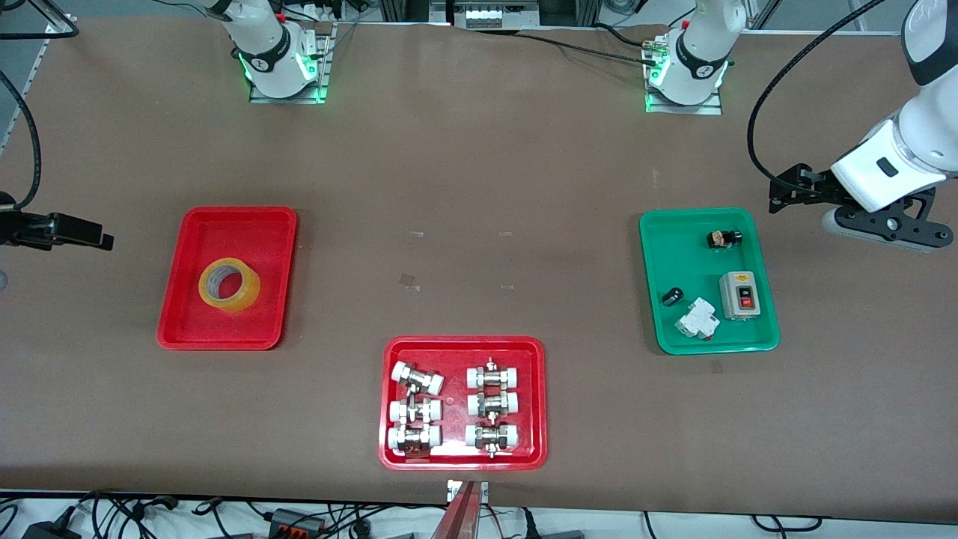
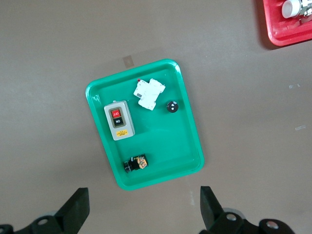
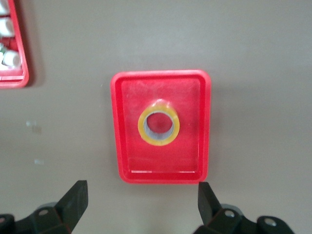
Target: Left arm passes tape to right arm into tray
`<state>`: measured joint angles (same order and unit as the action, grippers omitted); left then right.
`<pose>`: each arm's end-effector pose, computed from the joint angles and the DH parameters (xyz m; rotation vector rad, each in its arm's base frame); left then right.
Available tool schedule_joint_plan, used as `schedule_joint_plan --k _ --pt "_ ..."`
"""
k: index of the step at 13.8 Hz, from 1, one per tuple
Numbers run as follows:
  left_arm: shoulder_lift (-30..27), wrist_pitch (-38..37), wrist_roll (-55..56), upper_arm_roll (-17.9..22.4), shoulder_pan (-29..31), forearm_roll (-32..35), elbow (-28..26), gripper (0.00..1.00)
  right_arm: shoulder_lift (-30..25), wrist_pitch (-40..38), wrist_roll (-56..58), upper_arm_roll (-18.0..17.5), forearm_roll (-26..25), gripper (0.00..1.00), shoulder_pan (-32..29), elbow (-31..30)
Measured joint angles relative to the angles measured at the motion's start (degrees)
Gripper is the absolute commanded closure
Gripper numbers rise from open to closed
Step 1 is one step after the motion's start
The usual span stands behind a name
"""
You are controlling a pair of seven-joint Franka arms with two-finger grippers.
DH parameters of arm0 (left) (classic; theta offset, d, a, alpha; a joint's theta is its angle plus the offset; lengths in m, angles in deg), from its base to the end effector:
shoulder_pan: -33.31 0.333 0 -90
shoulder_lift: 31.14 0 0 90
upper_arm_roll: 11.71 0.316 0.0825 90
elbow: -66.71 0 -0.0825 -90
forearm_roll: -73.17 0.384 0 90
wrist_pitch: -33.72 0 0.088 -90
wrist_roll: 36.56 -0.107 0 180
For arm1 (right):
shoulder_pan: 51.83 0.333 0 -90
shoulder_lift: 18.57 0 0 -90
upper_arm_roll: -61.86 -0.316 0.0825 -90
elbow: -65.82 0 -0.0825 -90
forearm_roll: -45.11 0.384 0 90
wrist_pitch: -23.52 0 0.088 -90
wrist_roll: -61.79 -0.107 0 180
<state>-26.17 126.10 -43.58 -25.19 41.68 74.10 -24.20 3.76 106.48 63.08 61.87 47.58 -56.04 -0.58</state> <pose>0.5790 -0.0447 0.5725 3.1175 -0.3326 -0.0919 0.6538 -0.0432 0.5698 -3.0892 0.0742 0.1524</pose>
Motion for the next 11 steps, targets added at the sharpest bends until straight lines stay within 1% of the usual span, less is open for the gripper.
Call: schedule_joint_plan --k 3,6,9,11 --pt "-0.04 0.00 0.00 -0.01 0.00 0.00 0.48 0.00 0.19 4.23 -1.33 -0.06 -2.33 0.00 1.01 0.06" --pt "-0.04 0.00 0.00 0.03 0.01 0.00 0.77 0.00 -1.96 8.02 -1.33 -0.04 -5.24 0.00 2.28 -1.59" --pt "-0.04 0.01 0.00 0.06 0.03 0.00 0.81 0.00 -5.45 10.61 -1.12 0.39 -5.54 0.00 2.40 -5.55" --pt "-0.04 0.06 0.00 0.07 0.03 0.00 0.81 0.00 -6.61 10.70 -0.24 1.33 -5.46 0.00 2.39 -6.85"
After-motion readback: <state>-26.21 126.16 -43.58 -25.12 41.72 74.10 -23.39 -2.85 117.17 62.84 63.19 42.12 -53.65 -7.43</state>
